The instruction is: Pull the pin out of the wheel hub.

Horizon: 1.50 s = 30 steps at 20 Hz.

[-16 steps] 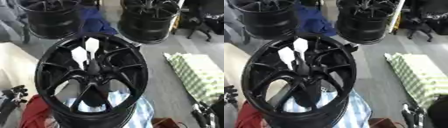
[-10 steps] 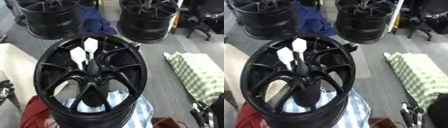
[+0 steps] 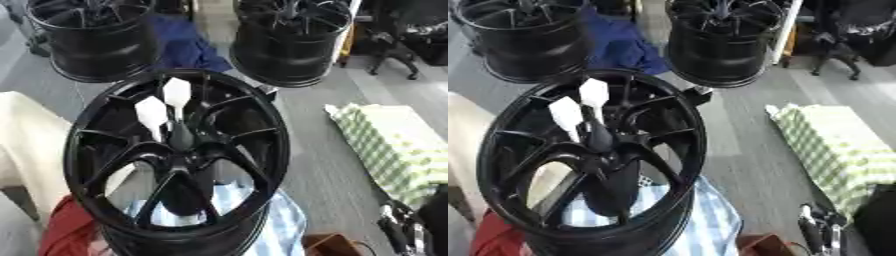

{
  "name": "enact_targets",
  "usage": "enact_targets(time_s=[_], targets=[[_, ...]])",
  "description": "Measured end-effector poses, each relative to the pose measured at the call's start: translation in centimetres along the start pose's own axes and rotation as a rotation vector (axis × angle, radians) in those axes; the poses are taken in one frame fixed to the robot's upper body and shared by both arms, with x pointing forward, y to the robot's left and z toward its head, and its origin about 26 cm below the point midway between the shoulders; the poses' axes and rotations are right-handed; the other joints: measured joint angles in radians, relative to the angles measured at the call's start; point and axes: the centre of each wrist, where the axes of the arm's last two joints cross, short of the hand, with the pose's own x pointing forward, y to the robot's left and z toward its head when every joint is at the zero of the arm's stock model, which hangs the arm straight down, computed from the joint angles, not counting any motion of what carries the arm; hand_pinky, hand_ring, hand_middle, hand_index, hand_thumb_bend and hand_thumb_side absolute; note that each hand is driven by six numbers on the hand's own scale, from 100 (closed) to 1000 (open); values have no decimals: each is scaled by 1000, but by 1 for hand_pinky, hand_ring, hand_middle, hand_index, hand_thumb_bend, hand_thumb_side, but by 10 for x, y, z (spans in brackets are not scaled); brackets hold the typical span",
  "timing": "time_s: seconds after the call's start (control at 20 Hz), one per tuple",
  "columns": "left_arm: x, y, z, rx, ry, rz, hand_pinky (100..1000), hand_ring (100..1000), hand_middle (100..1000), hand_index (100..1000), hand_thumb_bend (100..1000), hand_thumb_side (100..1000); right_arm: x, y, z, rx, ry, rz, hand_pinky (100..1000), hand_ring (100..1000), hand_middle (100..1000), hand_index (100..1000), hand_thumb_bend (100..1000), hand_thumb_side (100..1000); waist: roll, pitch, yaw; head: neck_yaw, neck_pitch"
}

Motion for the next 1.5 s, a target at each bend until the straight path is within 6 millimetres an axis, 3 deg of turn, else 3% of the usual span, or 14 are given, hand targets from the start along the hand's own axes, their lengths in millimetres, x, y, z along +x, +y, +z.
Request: enact_targets(time_s=[0.25, 0.65, 1.0, 1.25, 1.5], targets=[[37, -1, -51, -270, -157, -100, 708, 764, 743, 867, 128, 626, -1, 0, 1, 3, 3, 3, 613, 532, 583, 833, 100, 527, 4, -2, -15, 9, 0], [63, -44, -103, -726, -310, -300, 744, 762, 753, 885, 159, 633, -3, 0, 2, 13, 5, 7, 613, 533, 583, 834, 100, 529, 15, -5, -34, 21, 0], [70, -85, -119, -929, -279, -427, 777, 757, 760, 887, 177, 602, -4, -1, 3, 14, 5, 8, 613, 532, 583, 833, 100, 529, 28, -6, -41, 21, 0], [62, -115, -114, -1056, -284, -574, 816, 784, 798, 901, 205, 568, -3, -1, 3, 13, 2, 7, 612, 532, 582, 833, 100, 528, 35, -6, -46, 21, 0], [53, -131, -110, -1108, -312, -686, 839, 811, 823, 909, 177, 472, -3, 0, 2, 12, -1, 6, 613, 532, 582, 832, 100, 528, 38, -6, -48, 20, 0]])
